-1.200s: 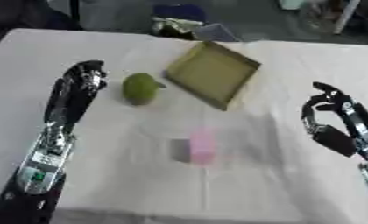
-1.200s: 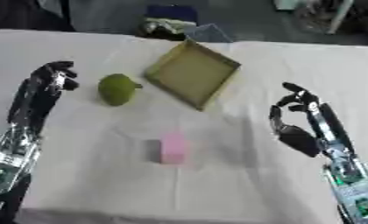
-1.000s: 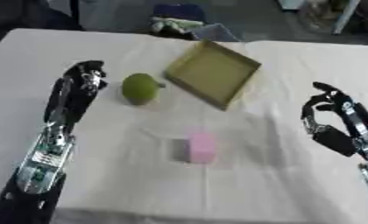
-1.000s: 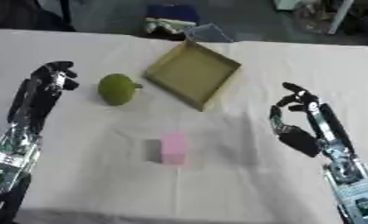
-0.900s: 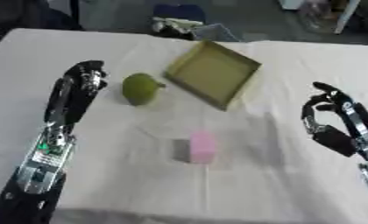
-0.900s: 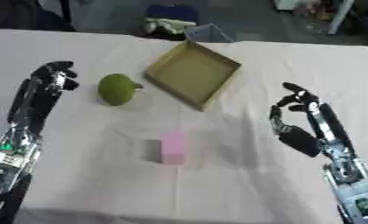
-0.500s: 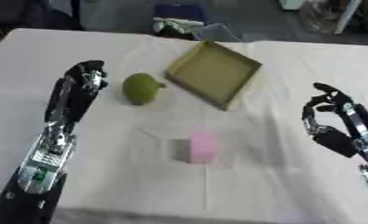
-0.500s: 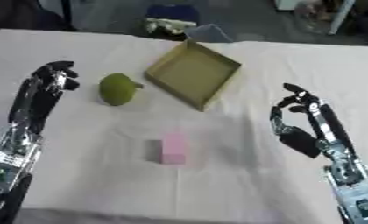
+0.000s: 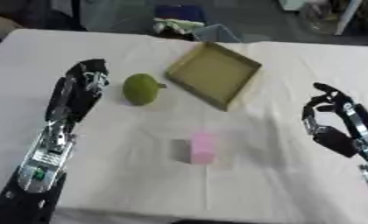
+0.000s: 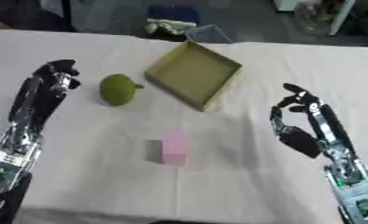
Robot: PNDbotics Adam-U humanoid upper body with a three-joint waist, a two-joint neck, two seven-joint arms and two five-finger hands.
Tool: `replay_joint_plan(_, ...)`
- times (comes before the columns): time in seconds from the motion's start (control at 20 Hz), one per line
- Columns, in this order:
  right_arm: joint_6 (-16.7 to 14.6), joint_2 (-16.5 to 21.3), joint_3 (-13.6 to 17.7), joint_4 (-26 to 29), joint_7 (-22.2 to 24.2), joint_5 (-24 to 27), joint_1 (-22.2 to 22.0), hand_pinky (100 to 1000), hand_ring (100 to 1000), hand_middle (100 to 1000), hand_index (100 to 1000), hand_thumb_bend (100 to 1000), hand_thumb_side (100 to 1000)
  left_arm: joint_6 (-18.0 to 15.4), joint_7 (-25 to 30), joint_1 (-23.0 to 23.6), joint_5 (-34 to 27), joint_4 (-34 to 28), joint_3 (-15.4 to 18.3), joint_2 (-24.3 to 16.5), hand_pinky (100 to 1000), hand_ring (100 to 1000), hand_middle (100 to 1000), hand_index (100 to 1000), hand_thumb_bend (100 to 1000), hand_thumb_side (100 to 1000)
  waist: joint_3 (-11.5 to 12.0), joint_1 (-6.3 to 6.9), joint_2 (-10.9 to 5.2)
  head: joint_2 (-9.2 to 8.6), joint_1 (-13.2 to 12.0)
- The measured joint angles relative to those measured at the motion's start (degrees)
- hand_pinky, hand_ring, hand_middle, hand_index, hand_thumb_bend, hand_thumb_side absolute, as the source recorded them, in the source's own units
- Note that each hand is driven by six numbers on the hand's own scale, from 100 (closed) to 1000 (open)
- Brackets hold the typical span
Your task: Pick up objects on the table and place them in the box.
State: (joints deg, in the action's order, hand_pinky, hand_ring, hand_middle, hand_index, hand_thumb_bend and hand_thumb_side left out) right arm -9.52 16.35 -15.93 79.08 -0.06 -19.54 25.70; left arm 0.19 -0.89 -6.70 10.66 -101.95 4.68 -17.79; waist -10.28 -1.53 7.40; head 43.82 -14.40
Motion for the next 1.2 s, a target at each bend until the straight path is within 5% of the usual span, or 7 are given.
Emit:
replay_joint_plan(0.5,0.0,0.0,-0.3,0.0,0.1,0.0,0.0,762,832,617,937,100,445,-6.1,20.9,-3.8,9.8,-3.3,-8.2,-11.8,717,653,690,861,483,635,-0.7,0.33,-0.05,0.00,-0.3)
replay_joint_plan(1.2,-0.2,0.0,-0.7,0.0,0.4,-0.1,0.3,763,832,618,938,100,445,-11.9,37.7,-11.8,16.1,-6.5,-24.0,-17.5,711,664,699,858,454,581,-1.8,0.67,-0.38,0.00,0.0)
